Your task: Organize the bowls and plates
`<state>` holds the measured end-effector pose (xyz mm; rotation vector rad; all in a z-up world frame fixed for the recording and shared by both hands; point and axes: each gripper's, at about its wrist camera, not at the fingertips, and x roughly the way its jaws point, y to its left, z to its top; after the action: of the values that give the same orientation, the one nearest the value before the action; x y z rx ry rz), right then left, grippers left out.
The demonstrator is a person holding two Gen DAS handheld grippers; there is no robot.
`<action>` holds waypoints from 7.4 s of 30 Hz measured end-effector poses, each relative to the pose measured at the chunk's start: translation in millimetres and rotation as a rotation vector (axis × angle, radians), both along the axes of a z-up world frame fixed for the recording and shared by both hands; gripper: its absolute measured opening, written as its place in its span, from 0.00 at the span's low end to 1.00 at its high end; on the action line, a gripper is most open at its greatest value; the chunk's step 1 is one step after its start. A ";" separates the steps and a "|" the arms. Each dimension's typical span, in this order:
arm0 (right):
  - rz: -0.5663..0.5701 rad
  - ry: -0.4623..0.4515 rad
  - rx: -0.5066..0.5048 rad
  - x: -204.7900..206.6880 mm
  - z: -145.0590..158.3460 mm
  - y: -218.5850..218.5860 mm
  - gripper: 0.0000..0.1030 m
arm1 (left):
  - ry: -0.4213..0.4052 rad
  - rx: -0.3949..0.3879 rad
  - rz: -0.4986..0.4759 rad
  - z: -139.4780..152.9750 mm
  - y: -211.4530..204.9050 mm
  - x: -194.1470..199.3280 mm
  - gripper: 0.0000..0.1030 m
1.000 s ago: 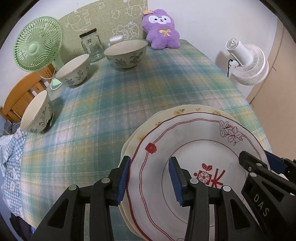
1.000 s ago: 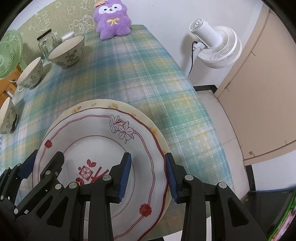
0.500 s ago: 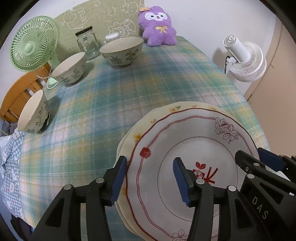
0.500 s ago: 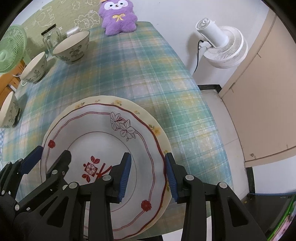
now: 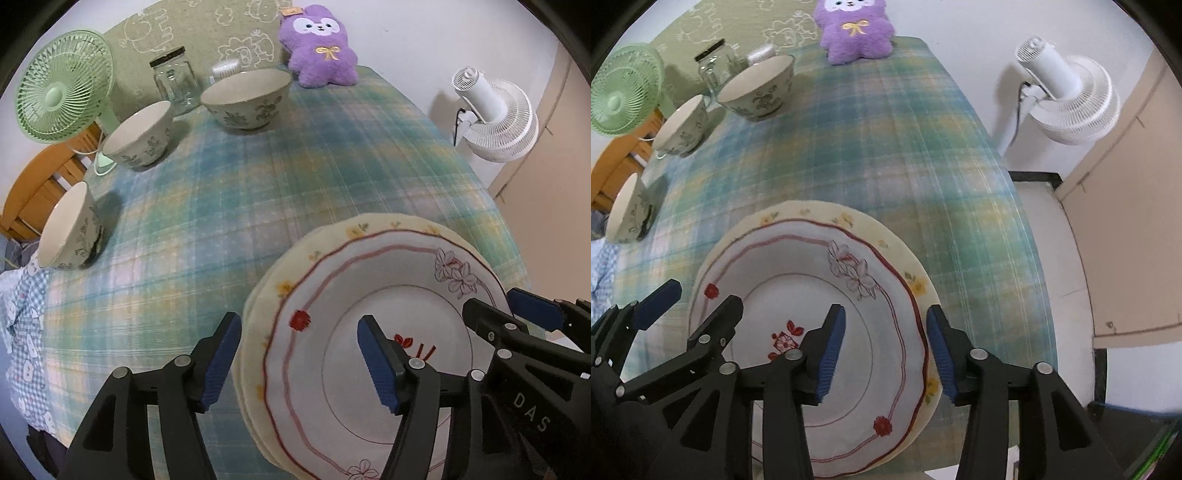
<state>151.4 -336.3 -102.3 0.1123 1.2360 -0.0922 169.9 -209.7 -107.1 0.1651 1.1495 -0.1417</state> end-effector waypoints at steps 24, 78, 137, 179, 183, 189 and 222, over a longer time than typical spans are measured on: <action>0.018 -0.172 -0.055 8.1 78.6 92.2 0.61 | -0.133 -0.047 0.093 72.5 98.2 8.5 0.70; 0.102 -0.260 -0.036 145.5 29.0 331.2 0.61 | -0.168 -0.071 0.184 19.5 326.2 129.6 0.78; 0.098 -0.186 -0.036 46.2 45.0 273.6 0.13 | -0.108 -0.104 0.095 33.2 253.3 42.8 0.14; 0.176 -0.108 -0.011 -4.9 12.3 209.8 0.15 | -0.101 -0.033 0.136 8.9 186.7 -24.0 0.53; 0.181 -0.133 -0.011 -4.3 29.2 206.8 0.15 | -0.128 -0.045 0.150 25.4 188.7 -26.4 0.59; 0.175 -0.179 -0.007 -2.2 61.5 205.1 0.15 | -0.159 -0.064 0.152 53.0 191.1 -21.2 0.66; 0.074 -0.366 -0.071 167.2 117.5 130.0 0.68 | -0.310 -0.084 0.106 98.2 122.4 152.2 0.79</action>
<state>318.6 -206.3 15.2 0.0195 0.8697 -0.0488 322.1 -87.3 -8.8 0.0489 0.8397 -0.0666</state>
